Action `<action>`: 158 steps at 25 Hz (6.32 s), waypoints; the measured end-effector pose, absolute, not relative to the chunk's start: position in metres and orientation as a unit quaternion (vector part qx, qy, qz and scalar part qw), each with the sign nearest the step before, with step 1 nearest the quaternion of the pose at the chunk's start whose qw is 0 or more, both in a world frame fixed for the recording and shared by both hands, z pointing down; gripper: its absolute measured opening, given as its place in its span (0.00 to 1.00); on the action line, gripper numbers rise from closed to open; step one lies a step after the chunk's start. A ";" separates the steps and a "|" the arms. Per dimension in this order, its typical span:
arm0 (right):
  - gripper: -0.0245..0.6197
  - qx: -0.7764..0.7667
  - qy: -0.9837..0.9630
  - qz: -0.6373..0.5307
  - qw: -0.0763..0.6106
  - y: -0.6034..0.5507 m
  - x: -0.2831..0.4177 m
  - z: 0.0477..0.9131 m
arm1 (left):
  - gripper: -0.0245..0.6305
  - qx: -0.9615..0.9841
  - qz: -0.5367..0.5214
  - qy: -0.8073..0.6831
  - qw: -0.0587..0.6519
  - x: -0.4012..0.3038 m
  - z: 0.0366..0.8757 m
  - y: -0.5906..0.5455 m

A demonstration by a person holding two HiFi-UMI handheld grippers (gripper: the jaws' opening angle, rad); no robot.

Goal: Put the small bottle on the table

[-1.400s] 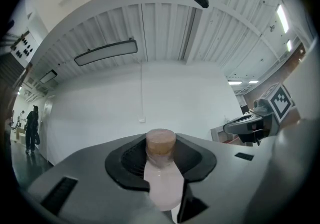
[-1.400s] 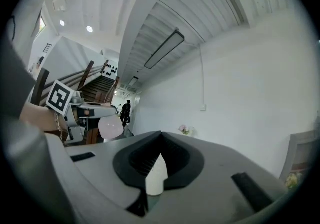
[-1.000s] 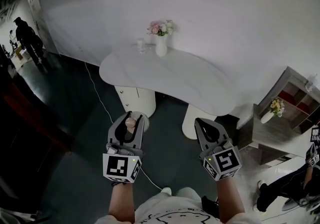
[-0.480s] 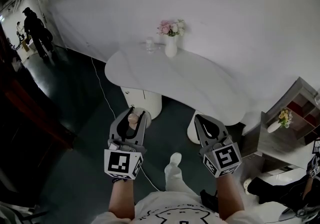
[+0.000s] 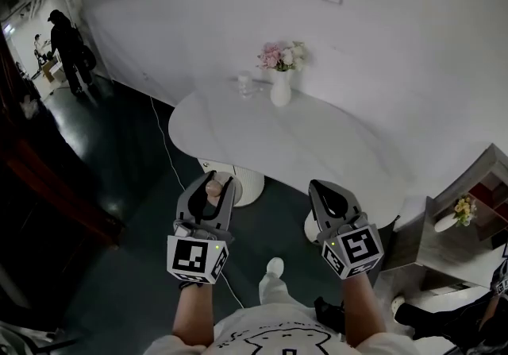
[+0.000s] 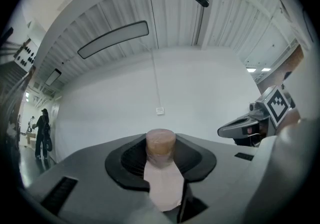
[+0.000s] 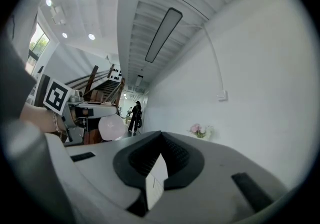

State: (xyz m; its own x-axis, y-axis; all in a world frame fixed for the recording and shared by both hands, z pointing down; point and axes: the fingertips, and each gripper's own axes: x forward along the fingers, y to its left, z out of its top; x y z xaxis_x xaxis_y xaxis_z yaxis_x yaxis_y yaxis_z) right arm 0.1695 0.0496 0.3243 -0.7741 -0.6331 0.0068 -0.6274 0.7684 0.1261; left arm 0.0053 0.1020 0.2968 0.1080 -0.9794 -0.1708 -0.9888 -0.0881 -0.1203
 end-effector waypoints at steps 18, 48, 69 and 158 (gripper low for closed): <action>0.02 0.330 -0.942 -0.045 0.030 -0.154 0.109 0.327 | 0.24 -0.747 0.009 0.659 0.088 -0.050 0.304 -0.110; 0.03 0.443 -0.894 0.029 0.063 -0.367 -0.014 0.400 | 0.24 -0.838 -0.038 0.543 0.030 -0.159 0.389 -0.373; 0.03 0.485 -0.868 0.056 0.097 -0.408 -0.016 0.454 | 0.24 -0.873 -0.065 0.483 -0.032 -0.146 0.480 -0.458; 0.03 0.483 -0.865 0.102 0.094 -0.376 0.003 0.469 | 0.44 -0.859 -0.105 0.493 -0.093 -0.141 0.551 -0.454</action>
State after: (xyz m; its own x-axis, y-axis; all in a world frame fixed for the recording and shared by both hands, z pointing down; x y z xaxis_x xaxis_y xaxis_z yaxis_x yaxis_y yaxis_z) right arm 0.0029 -0.3759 0.4687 -0.5155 -0.8164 0.2602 -0.8545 0.5124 -0.0854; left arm -0.1409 -0.4539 0.5510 0.4914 -0.8272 0.2724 -0.8664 -0.4962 0.0561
